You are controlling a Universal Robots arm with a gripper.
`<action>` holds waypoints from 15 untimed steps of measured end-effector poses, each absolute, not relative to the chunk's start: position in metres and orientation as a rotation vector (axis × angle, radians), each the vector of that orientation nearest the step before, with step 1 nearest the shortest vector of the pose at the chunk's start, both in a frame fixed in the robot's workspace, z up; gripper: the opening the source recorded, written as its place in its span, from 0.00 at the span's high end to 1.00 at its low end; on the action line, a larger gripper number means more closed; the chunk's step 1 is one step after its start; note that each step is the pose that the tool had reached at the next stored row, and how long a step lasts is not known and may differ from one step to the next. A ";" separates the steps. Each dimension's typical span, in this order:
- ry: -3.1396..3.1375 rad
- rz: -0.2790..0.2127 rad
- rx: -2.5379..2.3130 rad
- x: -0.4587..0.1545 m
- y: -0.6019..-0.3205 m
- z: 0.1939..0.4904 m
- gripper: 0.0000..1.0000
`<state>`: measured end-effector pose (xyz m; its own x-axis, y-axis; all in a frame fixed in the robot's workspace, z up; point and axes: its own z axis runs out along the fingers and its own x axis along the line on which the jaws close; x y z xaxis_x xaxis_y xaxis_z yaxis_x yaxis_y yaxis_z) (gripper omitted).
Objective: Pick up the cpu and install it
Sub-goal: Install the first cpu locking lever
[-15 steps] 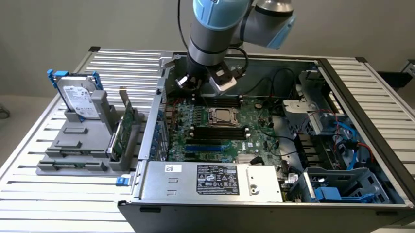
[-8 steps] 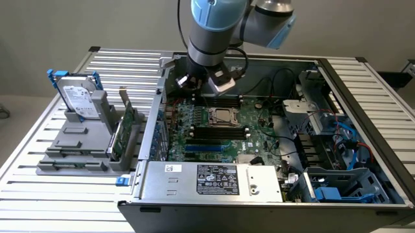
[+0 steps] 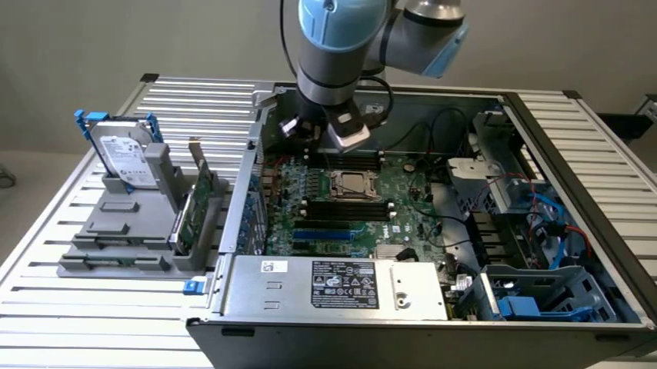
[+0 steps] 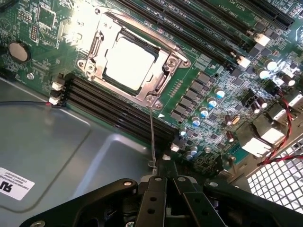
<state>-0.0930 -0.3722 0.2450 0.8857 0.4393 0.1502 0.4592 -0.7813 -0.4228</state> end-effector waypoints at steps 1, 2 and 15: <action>-0.643 -0.063 -2.597 -0.093 -0.372 0.245 0.89; -0.632 -0.067 -2.598 -0.093 -0.372 0.245 0.89; -0.555 -0.114 -2.552 -0.083 -0.375 0.242 0.89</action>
<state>-0.0827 -0.3749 0.2416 0.9124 0.3644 0.1863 0.4083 -0.7802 -0.4739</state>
